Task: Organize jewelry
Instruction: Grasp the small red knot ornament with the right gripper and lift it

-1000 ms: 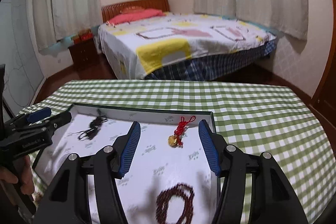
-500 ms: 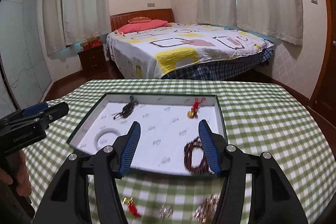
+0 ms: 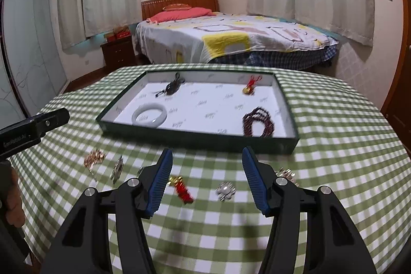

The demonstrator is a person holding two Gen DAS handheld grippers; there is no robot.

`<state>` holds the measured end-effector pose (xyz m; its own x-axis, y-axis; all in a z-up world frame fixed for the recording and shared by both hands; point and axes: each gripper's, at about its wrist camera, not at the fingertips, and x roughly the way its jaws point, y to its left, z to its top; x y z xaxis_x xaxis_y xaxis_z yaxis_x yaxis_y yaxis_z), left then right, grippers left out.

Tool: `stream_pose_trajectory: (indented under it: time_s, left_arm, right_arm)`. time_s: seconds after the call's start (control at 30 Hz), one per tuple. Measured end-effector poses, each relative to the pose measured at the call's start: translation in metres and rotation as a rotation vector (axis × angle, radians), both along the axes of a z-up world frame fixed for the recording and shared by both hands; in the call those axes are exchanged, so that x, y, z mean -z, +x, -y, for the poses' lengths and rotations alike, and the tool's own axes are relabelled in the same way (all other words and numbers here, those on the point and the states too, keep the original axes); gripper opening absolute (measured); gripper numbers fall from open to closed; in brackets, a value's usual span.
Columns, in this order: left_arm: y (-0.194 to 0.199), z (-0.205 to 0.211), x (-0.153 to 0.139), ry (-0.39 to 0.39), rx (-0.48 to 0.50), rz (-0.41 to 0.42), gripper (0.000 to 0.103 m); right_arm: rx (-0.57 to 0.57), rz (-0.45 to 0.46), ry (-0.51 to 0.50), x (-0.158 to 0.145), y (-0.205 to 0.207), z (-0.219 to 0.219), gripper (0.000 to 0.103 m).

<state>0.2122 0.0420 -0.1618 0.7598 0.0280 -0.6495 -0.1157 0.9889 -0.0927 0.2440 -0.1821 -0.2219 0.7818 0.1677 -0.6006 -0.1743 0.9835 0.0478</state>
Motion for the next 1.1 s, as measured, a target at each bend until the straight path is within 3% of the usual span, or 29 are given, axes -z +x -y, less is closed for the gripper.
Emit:
stream_pose_trajectory:
  time_s: [0.43, 0.63, 0.73, 0.87, 1.1]
  left_arm:
    - [-0.008, -0.034, 0.032, -0.004, -0.067, -0.096, 0.08]
    - [-0.007, -0.041, 0.038, -0.008, -0.08, -0.113, 0.08]
    - [-0.006, -0.04, 0.041, -0.011, -0.077, -0.119, 0.08]
    - [-0.005, -0.035, 0.045, -0.014, -0.065, -0.127, 0.08]
    - [0.003, -0.022, 0.051, -0.019, -0.03, -0.141, 0.08]
  right_arm:
    - [-0.062, -0.161, -0.026, 0.04, 0.016, -0.024, 0.033]
    - [-0.071, -0.229, -0.042, 0.05, 0.022, -0.027, 0.032]
    - [-0.076, -0.232, -0.065, 0.05, 0.021, -0.03, 0.03]
    - [-0.1, -0.232, -0.055, 0.05, 0.02, -0.032, 0.013]
    - [-0.092, -0.203, -0.025, 0.042, 0.014, -0.023, 0.011]
